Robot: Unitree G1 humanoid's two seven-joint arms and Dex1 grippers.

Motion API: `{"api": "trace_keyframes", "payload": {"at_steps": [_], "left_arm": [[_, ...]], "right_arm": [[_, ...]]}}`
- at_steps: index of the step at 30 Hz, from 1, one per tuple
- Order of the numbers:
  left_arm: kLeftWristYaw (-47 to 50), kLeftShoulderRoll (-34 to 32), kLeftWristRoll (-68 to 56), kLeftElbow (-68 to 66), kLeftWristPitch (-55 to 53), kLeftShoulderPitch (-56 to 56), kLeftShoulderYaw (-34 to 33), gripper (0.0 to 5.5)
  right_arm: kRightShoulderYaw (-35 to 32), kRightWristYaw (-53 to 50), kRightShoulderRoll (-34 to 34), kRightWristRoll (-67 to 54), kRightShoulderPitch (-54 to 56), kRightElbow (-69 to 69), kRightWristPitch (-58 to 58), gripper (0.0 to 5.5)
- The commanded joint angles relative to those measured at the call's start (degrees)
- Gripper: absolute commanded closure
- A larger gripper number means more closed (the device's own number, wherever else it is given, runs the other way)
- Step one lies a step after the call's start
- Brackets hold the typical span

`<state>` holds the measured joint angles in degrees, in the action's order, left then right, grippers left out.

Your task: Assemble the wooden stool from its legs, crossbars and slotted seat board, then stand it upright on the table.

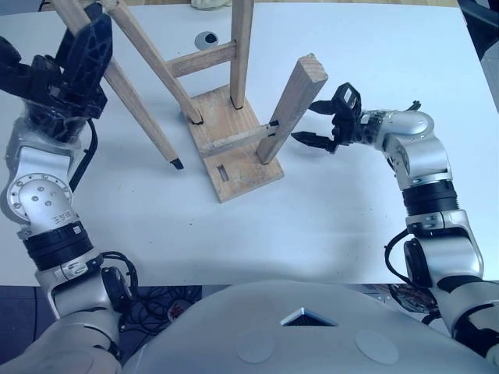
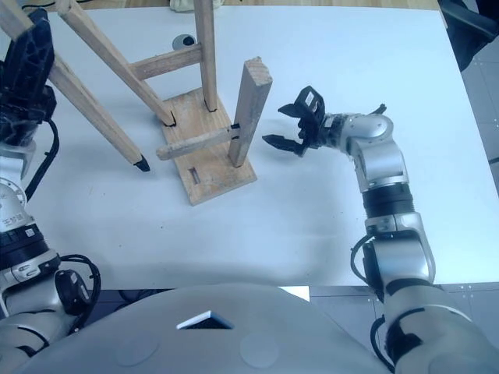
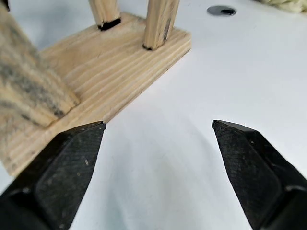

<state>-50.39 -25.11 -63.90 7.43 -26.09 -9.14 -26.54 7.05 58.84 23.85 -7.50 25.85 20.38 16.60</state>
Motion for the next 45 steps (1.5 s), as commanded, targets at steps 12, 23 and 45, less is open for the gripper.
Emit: {"api": "trace_keyframes", "payload": {"at_steps": [12,23,45], "left_arm": [[0.3,22.3,4.4,-2.5,13.9,8.8,4.3,3.49],[-2.9,16.1,10.0,-5.6,15.8,8.5,5.1,3.49],[-13.3,-12.6,22.5,-0.1,11.5,14.1,13.6,3.49]], "right_arm": [[0.4,9.2,6.2,-1.7,7.3,3.1,1.6,1.40],[1.4,10.2,5.9,-0.9,7.0,3.3,0.7,1.40],[-4.3,11.1,3.4,-12.0,8.4,-1.8,13.6,1.40]]}}
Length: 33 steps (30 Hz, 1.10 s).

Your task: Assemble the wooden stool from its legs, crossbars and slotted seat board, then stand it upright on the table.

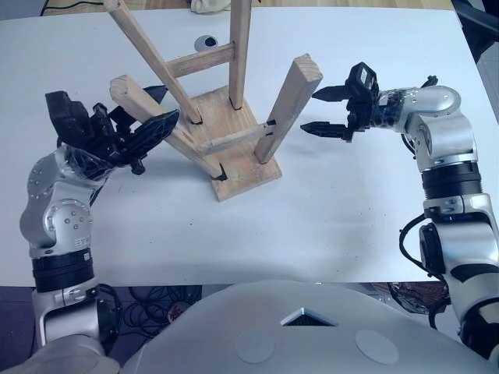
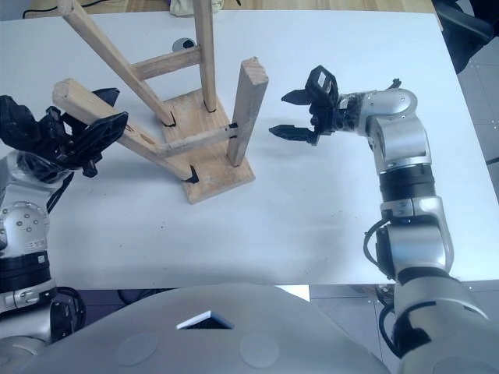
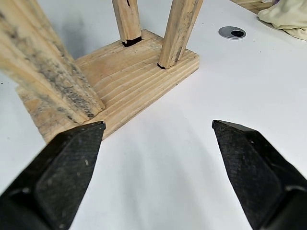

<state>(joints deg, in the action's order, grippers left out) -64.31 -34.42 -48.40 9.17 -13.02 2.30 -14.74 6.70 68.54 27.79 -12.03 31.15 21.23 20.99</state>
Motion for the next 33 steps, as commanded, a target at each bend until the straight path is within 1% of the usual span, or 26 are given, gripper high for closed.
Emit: {"api": "trace_keyframes", "payload": {"at_steps": [1,4,7,10,13,18,24,30,33], "left_arm": [[0.5,-3.7,7.1,-1.8,-1.6,2.7,2.1,3.49],[0.6,-4.7,7.1,-2.0,-1.7,2.7,2.4,3.49],[0.9,-4.9,7.0,-2.3,-1.4,3.3,2.7,3.49],[1.0,-5.2,7.4,-2.8,-1.2,3.4,3.2,3.49],[0.4,-6.1,8.4,-4.7,-0.6,3.1,3.7,3.49],[-0.9,-7.2,8.3,-5.5,-0.5,4.5,3.5,3.49],[-1.6,-8.1,8.2,-4.5,-0.8,5.5,4.5,3.49],[-1.8,-8.8,9.3,-3.1,-0.6,6.2,6.3,3.49],[-1.4,-9.2,9.6,-2.1,-0.3,6.7,6.8,3.49]], "right_arm": [[-5.1,1.9,-0.8,-10.1,4.2,-3.2,12.6,1.40],[-7.1,3.6,-0.1,-16.0,6.4,-4.0,20.2,1.40],[-6.5,7.8,2.6,-19.8,6.6,-4.8,26.0,1.40],[-5.7,12.0,4.9,-21.3,6.3,-4.7,28.6,0.94],[-6.3,13.5,5.3,-21.9,7.9,-3.0,29.0,0.74],[-3.8,15.1,3.5,-21.1,10.3,-2.1,26.8,0.74],[-3.1,15.6,0.7,-21.5,14.3,0.5,25.2,0.74],[-1.7,17.6,0.1,-21.5,15.5,1.8,24.8,0.74],[-1.3,18.9,-0.1,-21.9,15.8,1.5,25.4,1.24]]}}
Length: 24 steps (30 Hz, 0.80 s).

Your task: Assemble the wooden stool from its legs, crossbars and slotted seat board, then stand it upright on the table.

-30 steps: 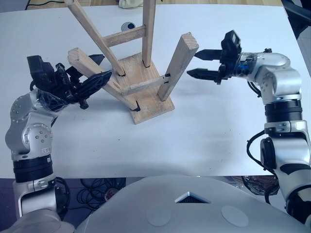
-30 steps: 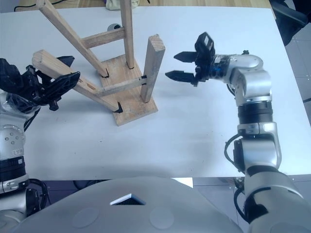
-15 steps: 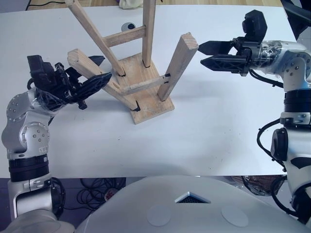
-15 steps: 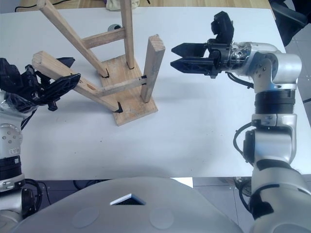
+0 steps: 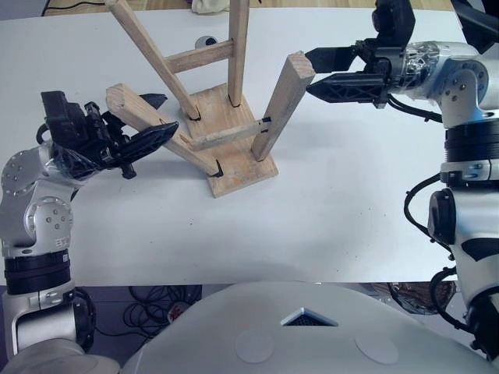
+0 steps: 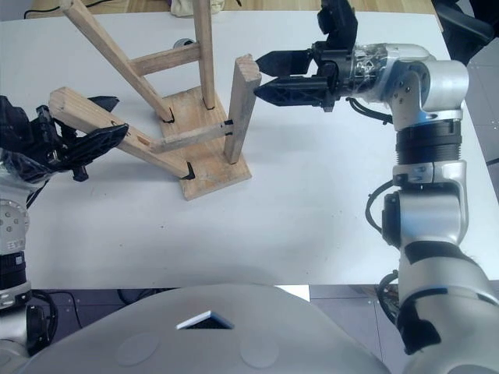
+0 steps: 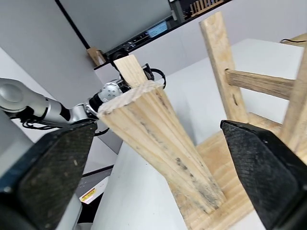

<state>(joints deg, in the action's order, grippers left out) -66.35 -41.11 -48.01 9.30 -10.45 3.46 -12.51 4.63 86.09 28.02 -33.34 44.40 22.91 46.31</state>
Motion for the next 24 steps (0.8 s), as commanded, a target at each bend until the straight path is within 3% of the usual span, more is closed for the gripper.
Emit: {"api": "trace_keyframes", "payload": {"at_steps": [1,10,18,24], "left_arm": [[0.8,-2.6,9.5,-1.9,-2.5,5.7,4.7,3.49],[3.5,-2.2,11.2,2.3,0.8,7.6,7.3,3.49],[7.3,-3.5,10.8,2.7,-4.5,1.9,11.3,3.49],[10.7,-3.5,15.0,4.8,-11.0,-4.3,20.1,3.49]], "right_arm": [[0.8,1.5,-0.4,-0.6,2.5,-0.4,0.3,1.40],[1.6,1.5,-0.4,0.1,1.3,-1.8,0.6,2.89],[7.0,2.8,0.6,3.0,-2.0,-7.9,-3.2,3.03],[13.7,1.7,0.7,8.8,-5.8,-12.3,-9.4,3.25]]}}
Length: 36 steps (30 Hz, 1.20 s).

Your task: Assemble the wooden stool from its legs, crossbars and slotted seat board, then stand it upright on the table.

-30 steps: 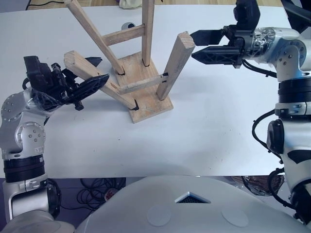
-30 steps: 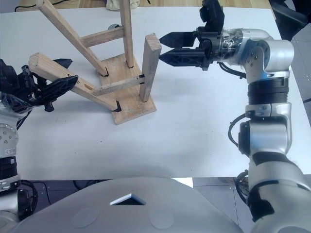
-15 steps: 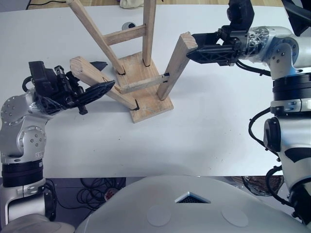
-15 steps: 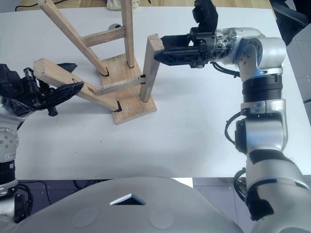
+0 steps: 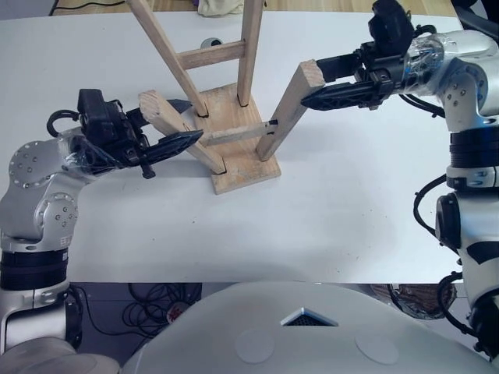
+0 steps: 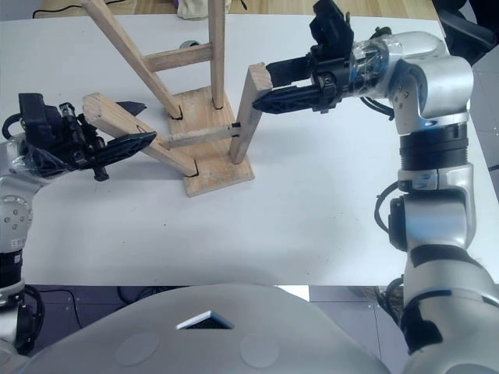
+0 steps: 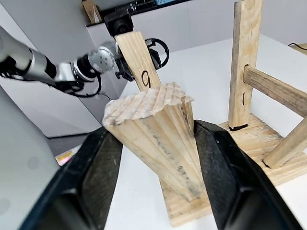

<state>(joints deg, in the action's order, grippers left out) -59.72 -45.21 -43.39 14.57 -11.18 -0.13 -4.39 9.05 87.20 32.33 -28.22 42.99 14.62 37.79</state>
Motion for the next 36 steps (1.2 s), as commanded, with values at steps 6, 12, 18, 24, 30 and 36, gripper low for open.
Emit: {"api": "trace_keyframes", "payload": {"at_steps": [6,12,18,24,30,36], "left_arm": [[1.9,6.2,24.0,-18.0,3.2,-16.0,18.1,3.49],[1.2,12.7,24.0,-32.0,8.2,-27.3,19.2,3.49],[-0.8,13.8,28.0,-42.3,14.4,-34.5,19.6,2.76],[1.4,14.1,29.5,-46.9,20.4,-36.7,14.4,2.30],[3.3,13.0,26.0,-39.4,22.1,-30.3,6.7,2.30],[11.0,16.4,27.3,-36.5,22.5,-29.0,3.0,2.30]], "right_arm": [[8.4,-7.5,-6.3,4.8,-5.5,-3.7,-1.9,3.32],[6.9,-12.9,-7.4,3.8,-5.4,-2.2,-2.2,3.32],[5.8,-15.3,-7.8,2.1,-6.3,-2.3,-1.9,3.33],[4.4,-17.8,-9.0,2.8,-6.6,-1.2,-3.2,3.33],[4.0,-18.7,-9.1,3.4,-7.5,-1.2,-3.7,3.33],[4.2,-18.5,-8.8,3.5,-7.4,-1.0,-3.4,3.33]]}}
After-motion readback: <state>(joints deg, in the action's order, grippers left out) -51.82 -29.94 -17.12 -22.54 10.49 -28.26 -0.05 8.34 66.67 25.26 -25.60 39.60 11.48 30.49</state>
